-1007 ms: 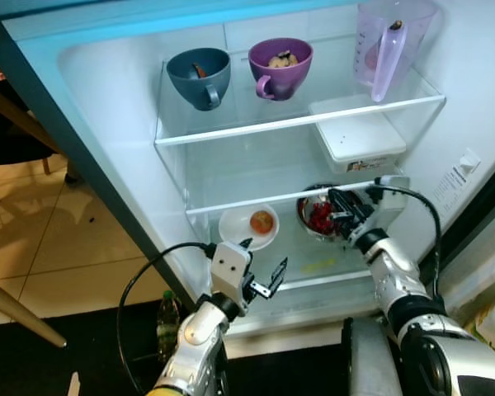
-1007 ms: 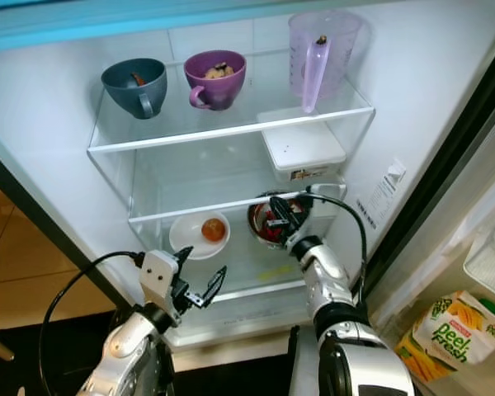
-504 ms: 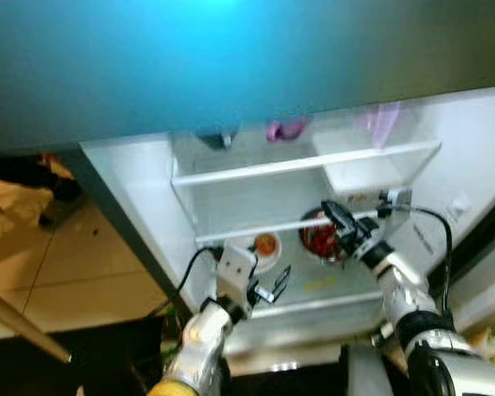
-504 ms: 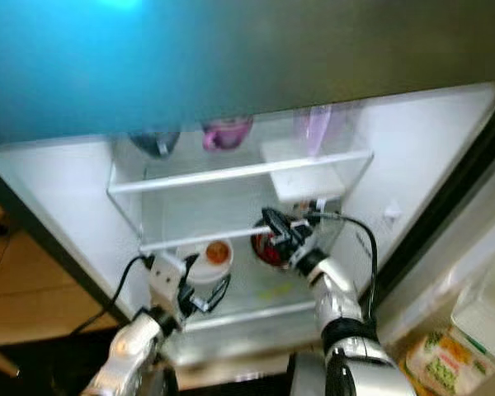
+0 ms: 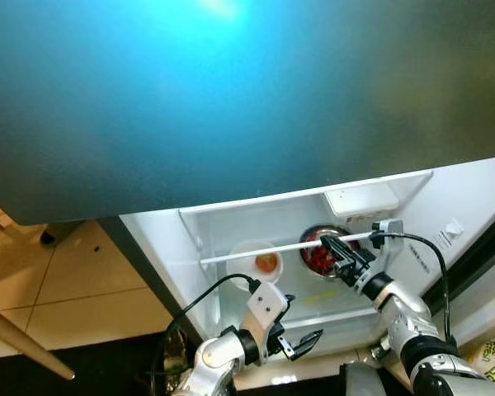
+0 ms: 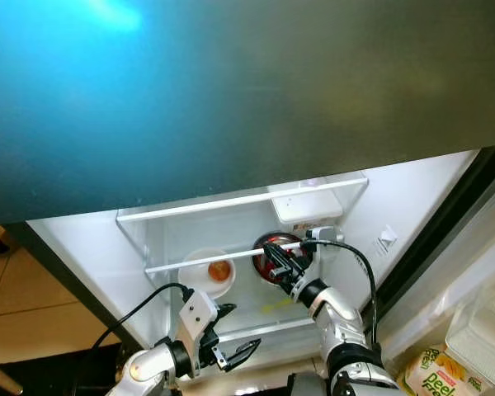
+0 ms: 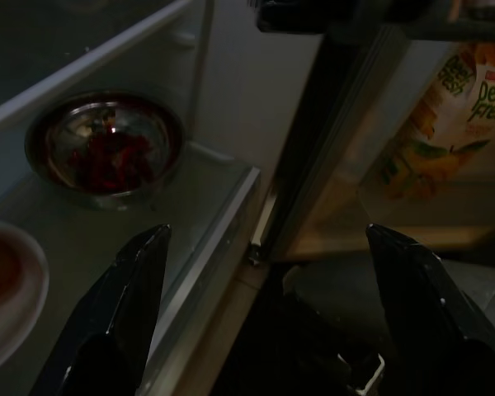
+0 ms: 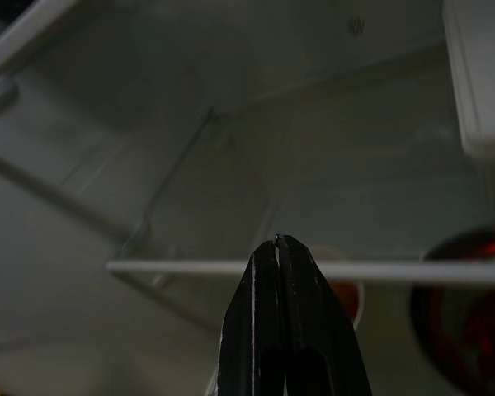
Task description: Restocking fridge
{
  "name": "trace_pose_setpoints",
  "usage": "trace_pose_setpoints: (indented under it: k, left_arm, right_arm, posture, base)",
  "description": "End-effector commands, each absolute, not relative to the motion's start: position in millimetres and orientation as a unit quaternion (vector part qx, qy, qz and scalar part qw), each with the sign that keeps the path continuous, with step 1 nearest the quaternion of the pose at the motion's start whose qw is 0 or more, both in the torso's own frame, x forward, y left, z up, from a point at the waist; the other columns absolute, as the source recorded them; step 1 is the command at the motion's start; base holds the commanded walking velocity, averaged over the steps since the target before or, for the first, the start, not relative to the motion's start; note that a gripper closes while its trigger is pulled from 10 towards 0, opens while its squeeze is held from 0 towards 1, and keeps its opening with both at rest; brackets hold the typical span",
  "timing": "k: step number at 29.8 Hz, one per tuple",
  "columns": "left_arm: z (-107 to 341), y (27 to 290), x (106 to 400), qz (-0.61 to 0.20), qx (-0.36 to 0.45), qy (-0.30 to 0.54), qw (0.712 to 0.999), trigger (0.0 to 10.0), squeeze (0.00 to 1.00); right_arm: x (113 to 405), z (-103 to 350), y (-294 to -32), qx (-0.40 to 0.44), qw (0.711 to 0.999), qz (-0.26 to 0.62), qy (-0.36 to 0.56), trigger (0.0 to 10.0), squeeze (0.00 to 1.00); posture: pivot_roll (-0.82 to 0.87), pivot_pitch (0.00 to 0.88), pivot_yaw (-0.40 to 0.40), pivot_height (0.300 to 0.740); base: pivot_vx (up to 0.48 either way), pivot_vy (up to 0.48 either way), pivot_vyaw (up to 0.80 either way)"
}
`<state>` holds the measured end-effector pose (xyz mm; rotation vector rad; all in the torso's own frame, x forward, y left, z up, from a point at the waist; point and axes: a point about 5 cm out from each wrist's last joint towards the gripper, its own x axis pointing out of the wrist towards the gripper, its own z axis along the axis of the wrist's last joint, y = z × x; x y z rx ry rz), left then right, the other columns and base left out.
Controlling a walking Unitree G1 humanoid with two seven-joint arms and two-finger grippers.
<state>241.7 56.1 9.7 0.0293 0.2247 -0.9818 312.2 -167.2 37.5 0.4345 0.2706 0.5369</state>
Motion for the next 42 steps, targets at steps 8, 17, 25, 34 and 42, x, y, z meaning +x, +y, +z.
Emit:
trace_pose_setpoints:
  k: [8,17,25,34,42]
  left_arm:
    - [-15.3,72.8,227.9,-0.490,0.044,0.181,0.852,10.0,0.00]
    - [-27.8,80.3,212.8,-0.519,-0.010,0.237,0.821,10.0,0.00]
    - [-38.8,88.5,198.8,-0.529,-0.088,0.292,0.792,10.0,0.00]
    - [-57.6,125.5,182.8,-0.425,-0.167,0.349,0.819,10.0,0.00]
    - [-71.4,147.9,167.2,-0.337,-0.200,0.390,0.833,10.0,0.00]
  right_arm:
    - [279.0,-4.2,-172.6,0.205,0.926,0.217,0.232,10.0,0.00]
    - [255.4,-28.7,-182.7,0.190,0.921,0.159,0.300,10.0,0.00]
    - [228.1,-52.7,-189.8,0.151,0.910,0.096,0.375,10.0,0.00]
    - [199.3,-70.5,-196.1,0.147,0.893,0.060,0.422,10.0,0.00]
    - [183.4,-79.9,-199.3,0.117,0.881,0.033,0.457,10.0,0.00]
  posture:
    - [-0.01,0.018,0.038,0.660]
    - [0.00,0.008,0.037,0.690]
    - [0.00,0.000,0.045,0.725]
    - [0.00,0.000,0.046,0.740]
    - [0.00,0.000,0.045,0.740]
  base:
    - [0.000,0.000,0.00]
    - [0.000,0.000,0.00]
    - [0.000,0.000,0.00]
    - [0.000,0.000,0.00]
    - [0.000,0.000,0.00]
